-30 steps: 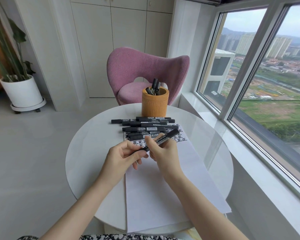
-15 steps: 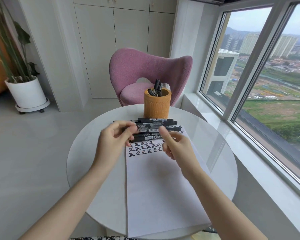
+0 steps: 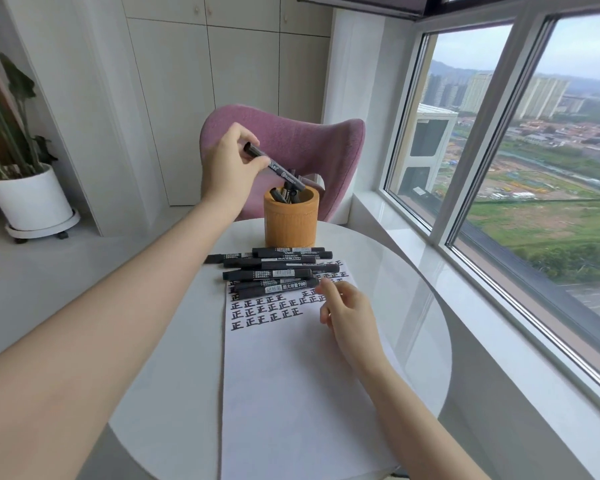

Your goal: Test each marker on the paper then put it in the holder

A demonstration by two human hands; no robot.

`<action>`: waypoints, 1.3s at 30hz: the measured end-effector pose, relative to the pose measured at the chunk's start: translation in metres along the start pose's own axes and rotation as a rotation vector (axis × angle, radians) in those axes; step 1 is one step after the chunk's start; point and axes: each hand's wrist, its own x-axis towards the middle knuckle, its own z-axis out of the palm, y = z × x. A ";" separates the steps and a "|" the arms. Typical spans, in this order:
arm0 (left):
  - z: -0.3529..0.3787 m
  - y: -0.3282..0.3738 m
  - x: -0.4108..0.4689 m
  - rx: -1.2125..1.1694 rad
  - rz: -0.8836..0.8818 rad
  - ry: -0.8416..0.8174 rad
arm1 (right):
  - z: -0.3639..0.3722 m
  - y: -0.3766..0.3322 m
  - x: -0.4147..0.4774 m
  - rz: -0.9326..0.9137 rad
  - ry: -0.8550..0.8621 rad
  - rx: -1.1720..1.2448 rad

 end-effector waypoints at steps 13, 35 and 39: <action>0.054 -0.015 -0.002 0.291 0.029 -0.305 | 0.003 0.007 -0.001 -0.014 0.013 -0.051; -0.021 -0.038 -0.110 0.147 0.029 -0.273 | 0.002 0.011 -0.001 -0.047 0.001 -0.129; -0.030 -0.061 -0.122 0.255 -0.016 -0.330 | 0.003 0.011 -0.001 -0.051 0.001 -0.147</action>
